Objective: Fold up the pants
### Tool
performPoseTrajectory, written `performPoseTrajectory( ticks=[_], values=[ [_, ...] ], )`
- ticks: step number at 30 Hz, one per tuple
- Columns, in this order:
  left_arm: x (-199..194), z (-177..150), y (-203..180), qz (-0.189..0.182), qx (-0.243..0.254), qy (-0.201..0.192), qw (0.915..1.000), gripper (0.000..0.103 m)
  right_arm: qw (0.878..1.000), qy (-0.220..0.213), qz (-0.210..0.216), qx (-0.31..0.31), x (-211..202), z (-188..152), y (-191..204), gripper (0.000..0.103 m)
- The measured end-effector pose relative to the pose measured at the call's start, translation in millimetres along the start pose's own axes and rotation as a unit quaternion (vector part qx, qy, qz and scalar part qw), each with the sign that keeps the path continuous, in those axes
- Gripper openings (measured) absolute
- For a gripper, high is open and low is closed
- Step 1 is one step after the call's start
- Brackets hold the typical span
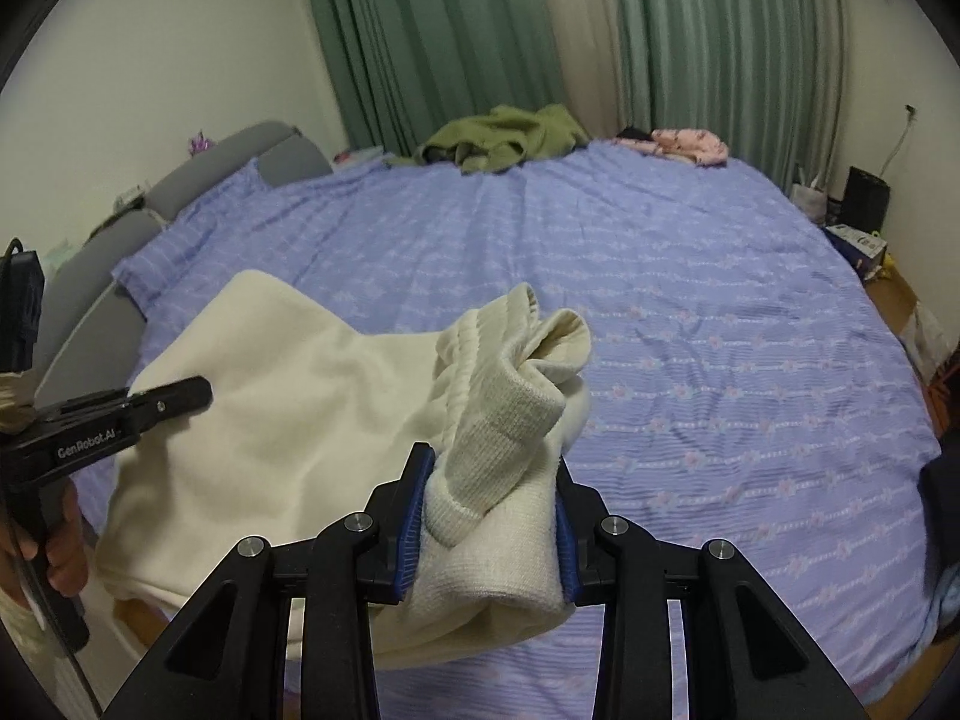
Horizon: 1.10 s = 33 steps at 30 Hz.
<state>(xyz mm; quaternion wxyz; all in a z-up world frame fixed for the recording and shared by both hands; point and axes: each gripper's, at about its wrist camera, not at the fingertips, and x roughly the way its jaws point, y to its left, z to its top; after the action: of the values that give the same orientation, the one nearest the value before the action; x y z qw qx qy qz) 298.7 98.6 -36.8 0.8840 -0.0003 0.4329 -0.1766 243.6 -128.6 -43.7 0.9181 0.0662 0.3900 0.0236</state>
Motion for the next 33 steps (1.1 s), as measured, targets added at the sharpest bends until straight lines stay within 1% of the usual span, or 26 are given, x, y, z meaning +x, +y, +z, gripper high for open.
performPoseTrajectory(
  ticks=[4, 9, 11, 17, 21, 26, 28, 31, 33],
  values=[
    [-24, 0, 10, 0.001, 0.008, -0.012, 0.9999, 0.025, 1.0, -0.024, -0.005, -0.005, -22, -4, 26, 0.036],
    [-57, -7, 21, 0.013, 0.007, -0.039, 0.9991, 0.025, 0.999, -0.037, 0.007, -0.015, -40, 0, 46, 0.036],
    [-67, -10, 24, 0.021, -0.002, -0.048, 0.9986, 0.025, 0.999, -0.043, 0.016, -0.024, -44, 2, 53, 0.036],
    [-84, -15, 35, 0.041, -0.008, -0.064, 0.9971, 0.025, 0.996, -0.056, 0.034, -0.061, -53, 5, 77, 0.036],
    [-93, -21, 55, 0.041, -0.014, -0.066, 0.9969, 0.025, 0.996, -0.056, 0.041, -0.062, -51, 6, 94, 0.036],
    [-93, -26, 107, 0.033, -0.012, -0.055, 0.9979, 0.025, 0.996, -0.041, 0.044, -0.065, -35, 5, 137, 0.036],
    [-89, -26, 135, 0.029, -0.013, -0.042, 0.9986, 0.025, 0.997, -0.031, 0.038, -0.057, -22, 2, 161, 0.036],
    [-80, -27, 177, 0.027, -0.002, -0.022, 0.9994, 0.025, 0.998, -0.015, 0.034, -0.05, -2, -2, 196, 0.036],
    [-73, -29, 209, 0.025, -0.006, -0.009, 0.9996, 0.025, 0.998, -0.007, 0.034, -0.05, 11, -5, 217, 0.036]
  ],
)
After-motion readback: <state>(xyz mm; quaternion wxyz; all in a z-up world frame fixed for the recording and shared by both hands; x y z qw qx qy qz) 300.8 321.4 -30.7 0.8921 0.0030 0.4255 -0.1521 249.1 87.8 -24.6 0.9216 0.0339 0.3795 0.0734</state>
